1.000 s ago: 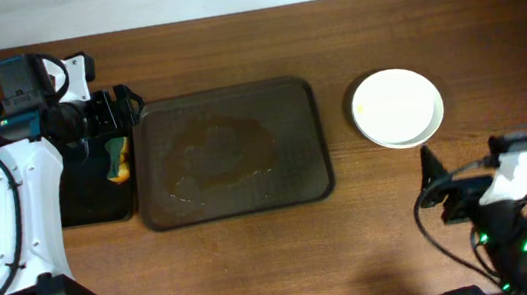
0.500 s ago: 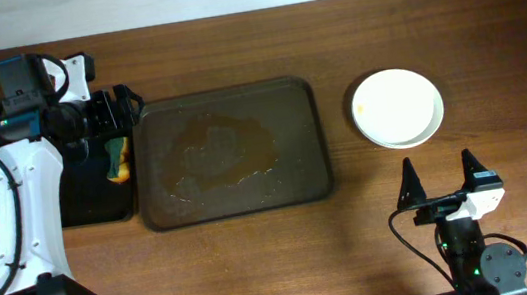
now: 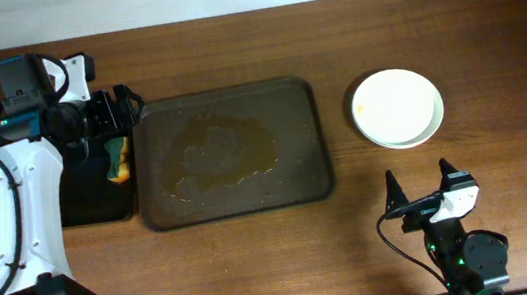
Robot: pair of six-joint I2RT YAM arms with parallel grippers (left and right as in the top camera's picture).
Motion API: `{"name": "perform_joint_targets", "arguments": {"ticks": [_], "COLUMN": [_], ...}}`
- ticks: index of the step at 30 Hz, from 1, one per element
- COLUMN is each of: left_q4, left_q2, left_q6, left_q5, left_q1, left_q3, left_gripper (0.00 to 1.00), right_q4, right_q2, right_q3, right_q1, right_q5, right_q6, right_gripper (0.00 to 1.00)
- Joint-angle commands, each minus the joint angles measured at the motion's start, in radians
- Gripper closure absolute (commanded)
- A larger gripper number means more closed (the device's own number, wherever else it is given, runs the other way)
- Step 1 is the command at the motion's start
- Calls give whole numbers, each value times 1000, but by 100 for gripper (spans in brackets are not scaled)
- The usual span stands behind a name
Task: Clean dirty plates on tray and stack at the side
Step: 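Drop the sponge into the black tray and retract the left gripper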
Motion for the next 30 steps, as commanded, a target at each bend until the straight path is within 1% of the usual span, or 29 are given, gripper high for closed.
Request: {"name": "perform_joint_targets", "arguments": {"ticks": [1,18,23,27,28,30], "left_q4": [2,1,-58,-34,-10,94], "left_q2": [2,2,-6,-86,-119,-223], "left_q6": [-2,-2,2,2,2,8], "left_q5": [10,9,-17,-53,-56,-71], "left_q1": [1,0,1,-8,-12,-24], "left_q3": [7,7,2,-53,-84,-185], "left_gripper": [1,1,1,1,1,1], "right_q4": [-2,-2,-2,-2,-2,-2], "right_q2": [-1,-1,-1,-1,-1,-1], "right_q3": [-5,-5,-5,-5,-5,-5], "right_q1": [-8,-8,-8,-8,-8,-8], "right_q5": [-28,-28,-28,-28,-28,-28], "right_q6": [-12,-12,-12,-12,-12,-12], "right_gripper": [2,2,2,2,2,2]}}
